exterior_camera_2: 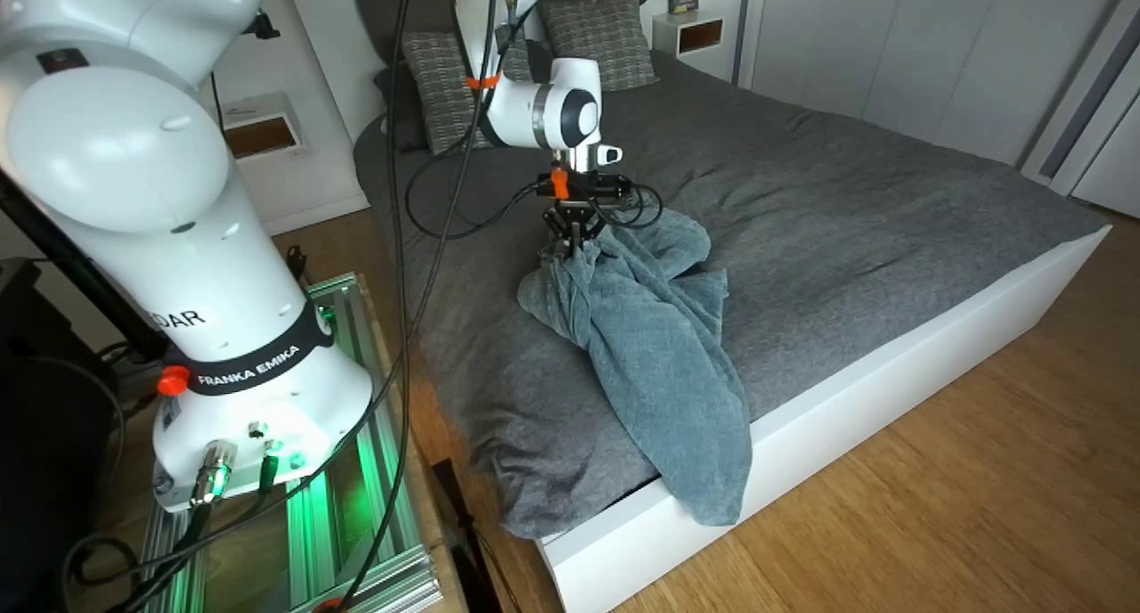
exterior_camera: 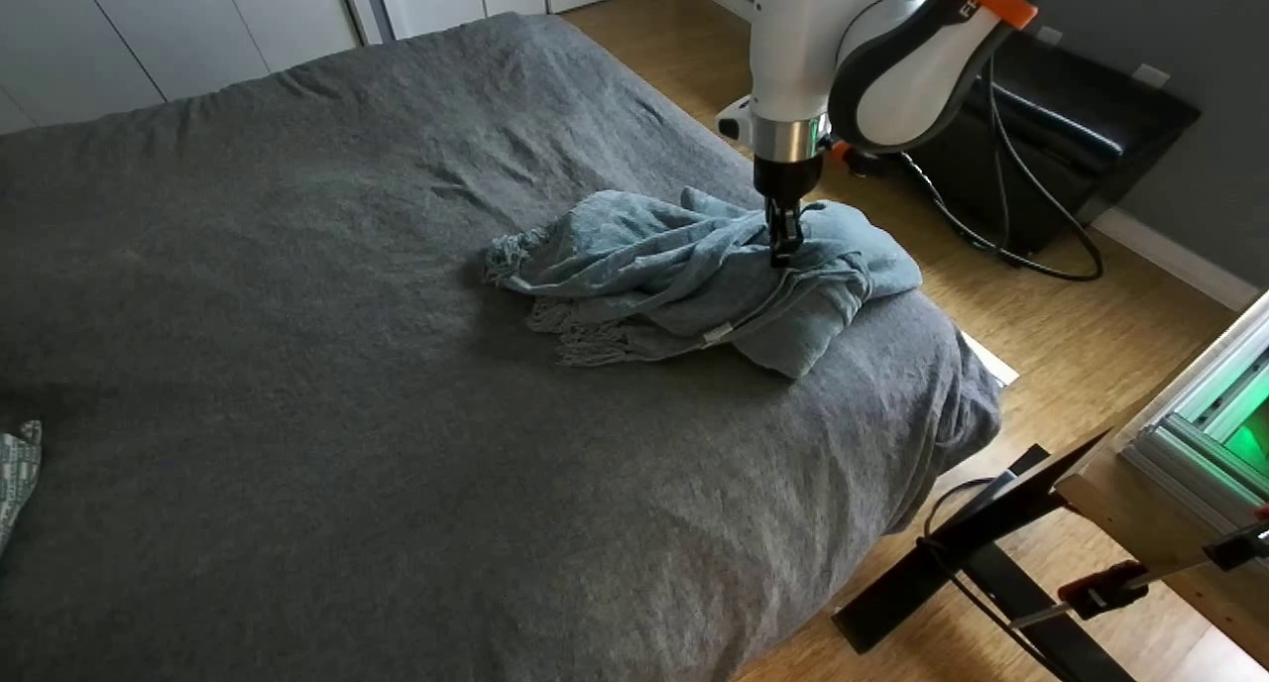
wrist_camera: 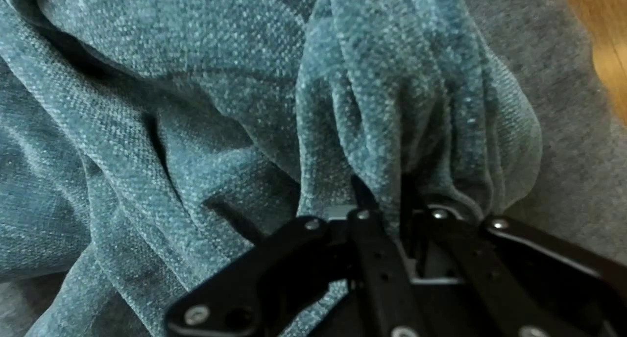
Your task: Move the fleece to the left
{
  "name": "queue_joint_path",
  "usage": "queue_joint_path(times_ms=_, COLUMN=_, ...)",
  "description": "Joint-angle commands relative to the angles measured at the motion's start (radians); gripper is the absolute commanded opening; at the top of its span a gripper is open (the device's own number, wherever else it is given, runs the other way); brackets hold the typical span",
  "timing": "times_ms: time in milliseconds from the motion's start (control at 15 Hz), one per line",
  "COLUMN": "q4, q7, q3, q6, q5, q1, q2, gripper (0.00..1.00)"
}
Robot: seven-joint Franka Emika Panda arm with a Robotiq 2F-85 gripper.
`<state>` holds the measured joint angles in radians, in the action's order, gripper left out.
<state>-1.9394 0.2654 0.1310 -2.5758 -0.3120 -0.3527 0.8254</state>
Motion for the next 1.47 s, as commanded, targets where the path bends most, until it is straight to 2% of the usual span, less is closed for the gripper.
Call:
queue_joint_path(times_ms=0, q4=0.006, q7=-0.018, q3=0.015, q6=0.034, q5=-0.015, q1=-0.001, q2=-0.025, gripper=0.0)
queue_joint_path(times_ms=200, q4=-0.025, q7=-0.042, q3=-0.006, q6=0.017, q5=-0.04, q1=-0.02, q2=-0.093, gripper=0.01)
queue_joint_path(times_ms=533, q4=-0.094, q7=-0.12, q3=-0.047, q6=0.004, q5=-0.148, q1=-0.074, q2=-0.308, gripper=0.01)
queue_joint_path(times_ms=867, q4=-0.127, q7=-0.281, q3=-0.086, q6=0.046, q5=-0.37, q1=-0.155, q2=-0.514, gripper=0.01)
queue_joint_path(times_ms=1067, q4=-0.138, q7=-0.401, q3=-0.052, q6=0.126, q5=-0.512, q1=-0.161, q2=-0.628, gripper=0.01)
queue_joint_path(times_ms=1133, q4=-0.09, q7=-0.331, q3=-0.013, q6=0.091, q5=-0.443, q1=-0.097, q2=-0.506, gripper=0.06)
queue_joint_path(times_ms=1400, q4=-0.12, q7=-0.371, q3=0.006, q6=0.127, q5=-0.482, q1=-0.097, q2=-0.586, gripper=0.06)
